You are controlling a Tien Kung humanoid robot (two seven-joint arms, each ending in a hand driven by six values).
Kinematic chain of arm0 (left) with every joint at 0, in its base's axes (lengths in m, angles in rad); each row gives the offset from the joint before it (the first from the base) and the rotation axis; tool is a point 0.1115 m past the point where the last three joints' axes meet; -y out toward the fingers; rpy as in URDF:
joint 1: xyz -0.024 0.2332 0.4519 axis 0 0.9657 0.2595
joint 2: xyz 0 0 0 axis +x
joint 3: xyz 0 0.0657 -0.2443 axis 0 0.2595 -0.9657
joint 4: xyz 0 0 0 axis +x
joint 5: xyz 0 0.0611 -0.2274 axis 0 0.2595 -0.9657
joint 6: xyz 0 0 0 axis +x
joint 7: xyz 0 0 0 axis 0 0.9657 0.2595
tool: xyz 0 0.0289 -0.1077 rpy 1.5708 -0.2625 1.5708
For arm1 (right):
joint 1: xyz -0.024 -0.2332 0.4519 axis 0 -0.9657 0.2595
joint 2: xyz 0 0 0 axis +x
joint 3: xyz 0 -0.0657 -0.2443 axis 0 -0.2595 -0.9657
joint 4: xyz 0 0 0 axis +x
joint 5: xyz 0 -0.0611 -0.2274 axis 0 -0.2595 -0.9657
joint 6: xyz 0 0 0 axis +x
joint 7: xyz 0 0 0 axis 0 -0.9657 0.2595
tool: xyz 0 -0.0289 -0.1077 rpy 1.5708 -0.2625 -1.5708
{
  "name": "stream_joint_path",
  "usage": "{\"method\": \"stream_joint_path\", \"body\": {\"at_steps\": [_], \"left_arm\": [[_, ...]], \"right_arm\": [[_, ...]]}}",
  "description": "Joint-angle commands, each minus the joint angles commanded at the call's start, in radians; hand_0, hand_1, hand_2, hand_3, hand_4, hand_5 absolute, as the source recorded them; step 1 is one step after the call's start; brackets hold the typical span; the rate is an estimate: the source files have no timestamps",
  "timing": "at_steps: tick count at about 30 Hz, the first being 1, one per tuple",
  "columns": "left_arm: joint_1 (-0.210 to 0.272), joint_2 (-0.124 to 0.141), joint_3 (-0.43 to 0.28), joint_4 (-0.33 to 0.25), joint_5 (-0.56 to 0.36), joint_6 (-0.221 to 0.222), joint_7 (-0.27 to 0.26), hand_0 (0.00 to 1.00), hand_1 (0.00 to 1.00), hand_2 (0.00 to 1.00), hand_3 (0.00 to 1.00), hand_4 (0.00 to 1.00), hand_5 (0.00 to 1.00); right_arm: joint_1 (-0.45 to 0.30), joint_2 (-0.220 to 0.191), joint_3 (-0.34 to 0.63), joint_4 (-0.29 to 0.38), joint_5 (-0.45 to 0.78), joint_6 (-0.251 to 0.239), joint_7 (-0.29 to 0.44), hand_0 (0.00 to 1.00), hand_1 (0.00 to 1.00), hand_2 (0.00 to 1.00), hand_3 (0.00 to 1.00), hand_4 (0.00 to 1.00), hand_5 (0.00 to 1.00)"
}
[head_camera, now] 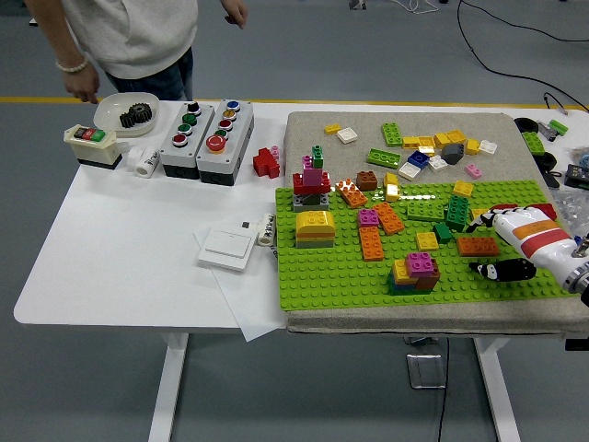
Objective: Pick up the brick,pile it on top of brick,press brick,pick up the brick,pile it on top of brick,press brick
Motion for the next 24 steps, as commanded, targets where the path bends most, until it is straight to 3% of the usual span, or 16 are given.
{"method": "stream_joint_path", "body": {"at_steps": [24], "left_arm": [[-0.009, 0.004, 0.007, -0.003, -0.005, 0.003, 0.0, 0.849, 0.819, 0.81, 0.595, 0.683, 0.683]], "right_arm": [[0.064, 0.014, -0.029, -0.045, 0.056, 0.099, -0.043, 0.58, 0.595, 0.657, 0.637, 0.851, 0.38]]}}
